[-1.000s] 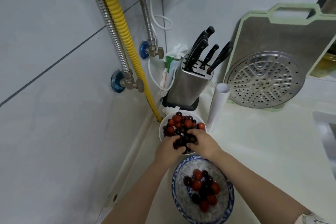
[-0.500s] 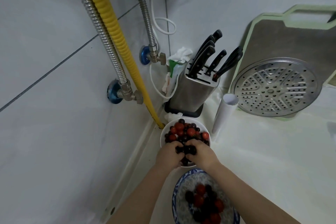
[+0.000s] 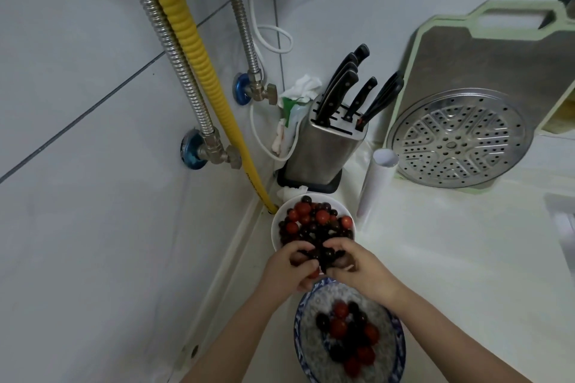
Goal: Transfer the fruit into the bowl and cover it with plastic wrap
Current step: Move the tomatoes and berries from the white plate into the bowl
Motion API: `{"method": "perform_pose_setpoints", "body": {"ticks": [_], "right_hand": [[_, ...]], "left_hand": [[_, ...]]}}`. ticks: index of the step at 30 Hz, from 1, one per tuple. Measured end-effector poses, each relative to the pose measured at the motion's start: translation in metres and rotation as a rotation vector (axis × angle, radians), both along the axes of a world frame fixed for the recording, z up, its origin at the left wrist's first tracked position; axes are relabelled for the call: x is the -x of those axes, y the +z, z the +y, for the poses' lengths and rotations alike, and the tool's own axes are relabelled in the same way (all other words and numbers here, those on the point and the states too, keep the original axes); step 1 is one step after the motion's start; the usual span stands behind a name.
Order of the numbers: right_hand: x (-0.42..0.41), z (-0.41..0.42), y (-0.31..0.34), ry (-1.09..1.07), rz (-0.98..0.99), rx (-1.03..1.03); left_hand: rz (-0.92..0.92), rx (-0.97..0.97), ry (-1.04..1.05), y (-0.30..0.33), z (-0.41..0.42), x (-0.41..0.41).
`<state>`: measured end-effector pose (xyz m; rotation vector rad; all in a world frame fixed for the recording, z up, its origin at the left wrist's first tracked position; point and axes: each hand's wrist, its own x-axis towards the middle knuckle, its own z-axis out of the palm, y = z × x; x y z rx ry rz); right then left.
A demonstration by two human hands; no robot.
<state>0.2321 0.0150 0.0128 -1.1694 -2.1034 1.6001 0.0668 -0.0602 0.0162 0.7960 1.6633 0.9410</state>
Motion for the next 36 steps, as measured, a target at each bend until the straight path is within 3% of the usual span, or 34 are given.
{"method": "perform_pose_setpoints", "body": {"ticks": [11, 19, 29, 33, 36], "right_hand": [[-0.054, -0.067, -0.017, -0.035, -0.114, -0.038], [-0.052, -0.053, -0.01, -0.097, -0.097, -0.049], [0.0, 0.017, 0.014, -0.045, -0.12, -0.218], [0.014, 0.038, 0.013, -0.022, -0.181, -0.263], [0.025, 0.05, 0.011, -0.004, -0.245, -0.301]], "left_hand": [[-0.009, 0.081, -0.194, -0.026, -0.059, -0.04], [0.054, -0.01, -0.1, -0.013, -0.047, -0.033], [0.222, -0.05, -0.046, 0.0, 0.015, 0.004], [0.46, -0.051, -0.082, 0.002, 0.04, 0.013], [0.528, -0.06, -0.097, 0.005, 0.054, 0.018]]}}
